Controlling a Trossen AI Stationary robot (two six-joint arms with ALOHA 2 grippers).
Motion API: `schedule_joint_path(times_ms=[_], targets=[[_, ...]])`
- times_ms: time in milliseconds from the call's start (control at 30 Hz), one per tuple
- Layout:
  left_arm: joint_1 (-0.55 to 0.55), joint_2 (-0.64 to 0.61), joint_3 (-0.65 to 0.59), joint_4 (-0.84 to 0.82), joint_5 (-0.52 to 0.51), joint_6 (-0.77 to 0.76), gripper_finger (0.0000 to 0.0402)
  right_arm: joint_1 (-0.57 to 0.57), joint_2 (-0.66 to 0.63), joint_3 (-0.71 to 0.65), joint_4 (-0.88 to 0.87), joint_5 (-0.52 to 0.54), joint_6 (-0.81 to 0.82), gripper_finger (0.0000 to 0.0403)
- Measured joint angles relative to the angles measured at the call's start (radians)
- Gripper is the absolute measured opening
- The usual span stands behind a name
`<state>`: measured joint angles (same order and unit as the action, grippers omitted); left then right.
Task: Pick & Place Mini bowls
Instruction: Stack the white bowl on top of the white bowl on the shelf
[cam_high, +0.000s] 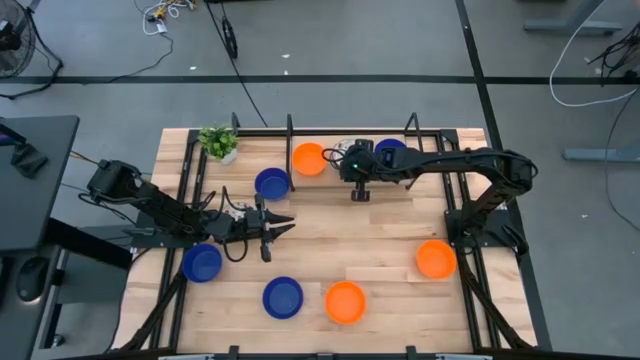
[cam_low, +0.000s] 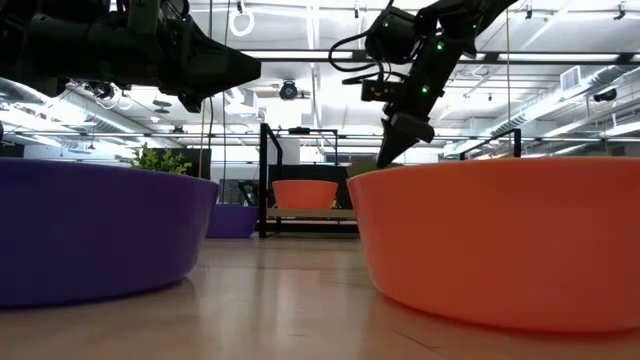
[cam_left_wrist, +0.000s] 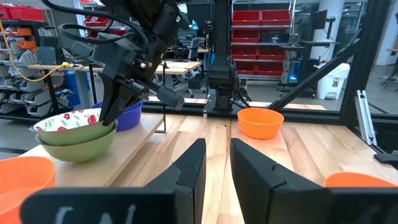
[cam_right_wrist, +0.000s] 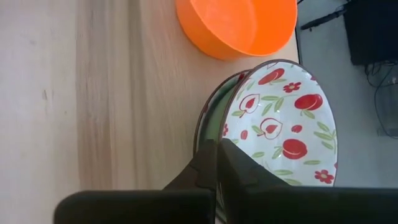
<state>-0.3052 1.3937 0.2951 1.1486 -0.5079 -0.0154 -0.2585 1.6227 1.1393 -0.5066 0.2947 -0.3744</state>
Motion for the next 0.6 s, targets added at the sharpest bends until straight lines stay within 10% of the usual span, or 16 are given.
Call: schedule_joint_path(times_ms=[600], targets=[[0.000, 0.000, 0.000, 0.000, 0.000, 0.000, 0.0078, -0.007, 0.009, 0.000, 0.003, 0.003, 0.008, 0.0033]])
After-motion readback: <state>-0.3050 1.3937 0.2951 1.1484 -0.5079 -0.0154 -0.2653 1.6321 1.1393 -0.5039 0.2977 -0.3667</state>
